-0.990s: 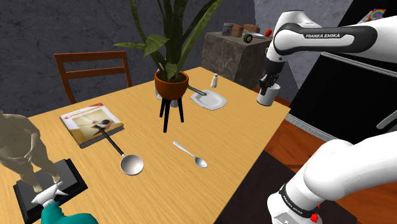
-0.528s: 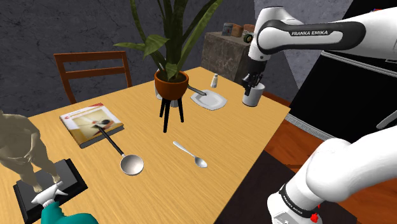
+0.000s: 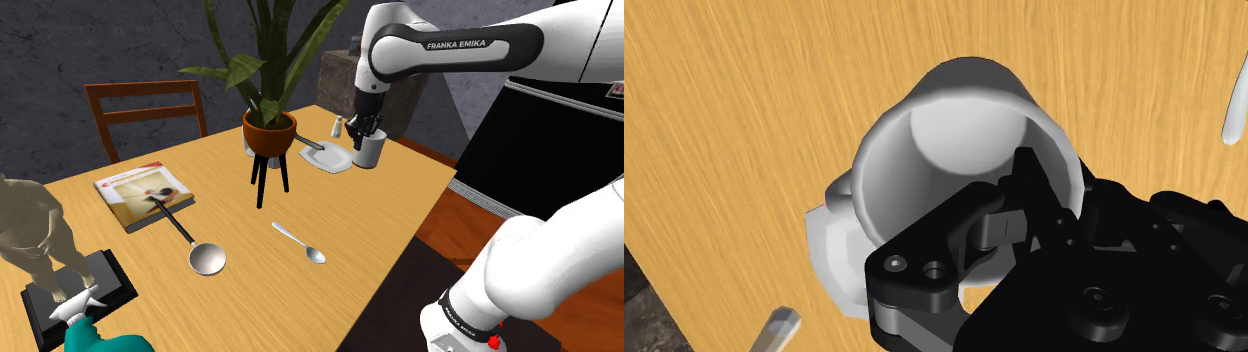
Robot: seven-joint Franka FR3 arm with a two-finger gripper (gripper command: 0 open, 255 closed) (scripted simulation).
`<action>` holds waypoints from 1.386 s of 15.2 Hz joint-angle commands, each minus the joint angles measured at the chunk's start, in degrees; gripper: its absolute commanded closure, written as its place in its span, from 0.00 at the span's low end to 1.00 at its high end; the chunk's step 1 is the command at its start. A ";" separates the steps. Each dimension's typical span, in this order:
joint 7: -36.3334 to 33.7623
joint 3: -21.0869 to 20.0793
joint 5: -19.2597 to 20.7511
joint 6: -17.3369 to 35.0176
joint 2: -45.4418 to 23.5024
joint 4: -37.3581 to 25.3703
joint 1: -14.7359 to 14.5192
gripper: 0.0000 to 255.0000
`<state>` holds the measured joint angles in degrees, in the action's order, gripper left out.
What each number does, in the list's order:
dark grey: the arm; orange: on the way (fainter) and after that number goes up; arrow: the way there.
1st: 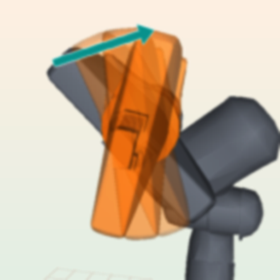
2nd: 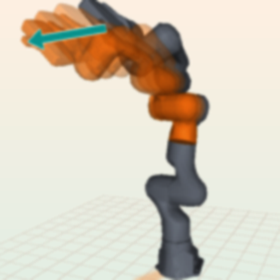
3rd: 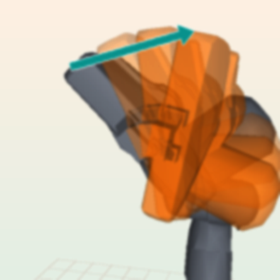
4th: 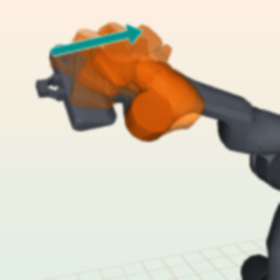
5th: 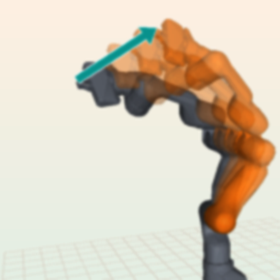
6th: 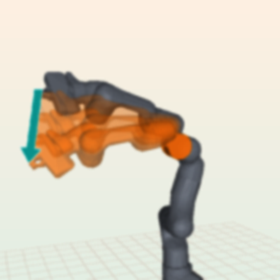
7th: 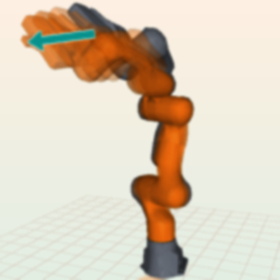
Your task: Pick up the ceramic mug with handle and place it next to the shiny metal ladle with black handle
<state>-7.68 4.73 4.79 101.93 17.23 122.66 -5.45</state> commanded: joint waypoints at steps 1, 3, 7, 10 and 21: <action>-2.19 -1.42 -0.75 0.11 -2.47 -2.24 -1.00 1.00; -4.43 -2.86 -1.36 -0.08 -4.89 -4.71 -2.03 1.00; -8.81 -5.55 -2.19 -0.75 -10.20 -10.48 -4.01 1.00; -12.02 -7.35 -2.45 -1.57 -14.61 -15.56 -5.51 1.00; -22.82 -12.12 -0.98 -8.31 -34.64 -41.80 -11.89 1.00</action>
<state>-29.50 -7.05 3.50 94.60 -15.01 84.20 -16.62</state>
